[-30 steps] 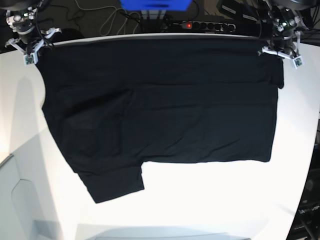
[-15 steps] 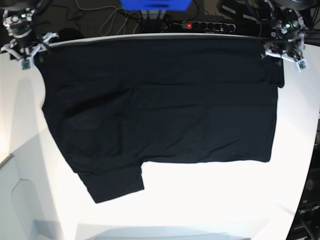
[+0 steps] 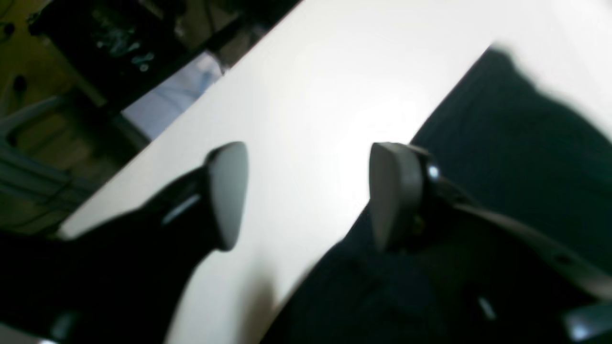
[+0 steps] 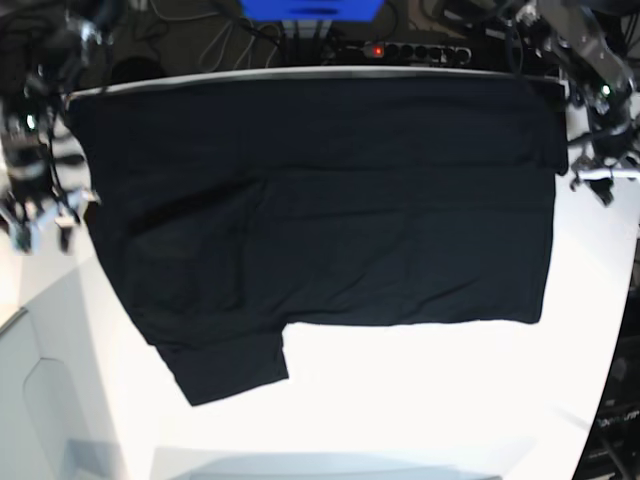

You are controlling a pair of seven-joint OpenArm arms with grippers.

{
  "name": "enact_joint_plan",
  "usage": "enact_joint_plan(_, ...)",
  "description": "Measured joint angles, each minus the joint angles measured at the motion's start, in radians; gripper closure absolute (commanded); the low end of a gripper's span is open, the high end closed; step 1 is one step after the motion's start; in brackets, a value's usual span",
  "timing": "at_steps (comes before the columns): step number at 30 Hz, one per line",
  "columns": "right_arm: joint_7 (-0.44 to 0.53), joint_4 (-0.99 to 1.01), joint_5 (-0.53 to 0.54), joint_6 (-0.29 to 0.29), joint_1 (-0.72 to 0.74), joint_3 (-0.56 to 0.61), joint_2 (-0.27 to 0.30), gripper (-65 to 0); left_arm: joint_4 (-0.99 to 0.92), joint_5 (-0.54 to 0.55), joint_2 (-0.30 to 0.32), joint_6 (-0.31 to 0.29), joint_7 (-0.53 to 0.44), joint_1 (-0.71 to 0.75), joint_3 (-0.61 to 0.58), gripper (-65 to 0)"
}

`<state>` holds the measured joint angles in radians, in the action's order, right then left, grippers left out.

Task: Fold the T-shirt properly
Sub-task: 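Open both grippers and release the shirt edge, then move both grippers to the hem corners of the T-shirt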

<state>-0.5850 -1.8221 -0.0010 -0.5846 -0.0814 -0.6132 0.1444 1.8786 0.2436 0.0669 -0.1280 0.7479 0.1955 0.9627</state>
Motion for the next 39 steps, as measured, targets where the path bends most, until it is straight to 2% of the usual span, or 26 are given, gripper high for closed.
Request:
enact_joint_plan(4,-0.061,0.255,-0.002,0.005,0.219,0.106,0.07,-37.8,-0.018,-0.002,0.011,0.0,-0.013,-0.061,-0.059,-46.0)
enact_joint_plan(8,-0.052,0.565,-0.017,0.009,0.396,0.216,0.122,-37.7,-0.085,0.0,0.031,-0.002,0.0,-0.085,-0.136,-46.2)
enact_joint_plan(12,0.061,0.797,-0.01,0.009,0.523,0.285,0.125,-37.7,-0.163,0.003,0.056,-0.002,-0.011,-0.145,-0.164,-46.1)
enact_joint_plan(17,0.164,1.006,-0.017,0.014,0.607,0.341,0.127,-37.7,-0.266,-0.003,0.09,0.001,-0.01,-0.214,-0.164,-45.9)
enact_joint_plan(21,0.285,1.152,-0.013,0.087,0.652,0.354,0.128,-37.9,-0.361,-0.005,0.13,0.001,-0.016,-0.267,-0.166,-45.9)
enact_joint_plan(25,0.376,1.235,-0.01,0.092,0.65,0.354,0.129,-37.7,-0.442,-0.005,0.161,0.003,-0.011,-0.32,-0.166,-46.1)
enact_joint_plan(31,0.409,1.24,-0.004,0.093,0.63,0.371,0.13,-37.5,-0.58,-0.006,0.198,0.005,-0.016,-0.422,-0.2,-46.1)
enact_joint_plan(34,0.431,1.237,0.008,0.095,0.618,0.427,0.134,-32.8,-0.657,-0.004,0.231,0.004,-0.069,-0.462,-0.294,-46.1)
enact_joint_plan(37,0.443,1.231,0.009,0.1,0.61,0.481,0.135,-22.1,-0.766,-0.002,0.254,0.008,-0.19,-0.504,-0.395,-45.9)
enact_joint_plan(39,0.455,1.229,0.025,0.1,0.601,0.496,0.135,-12.5,-0.879,0.002,0.277,0.003,-0.243,-0.544,-0.472,-45.9)
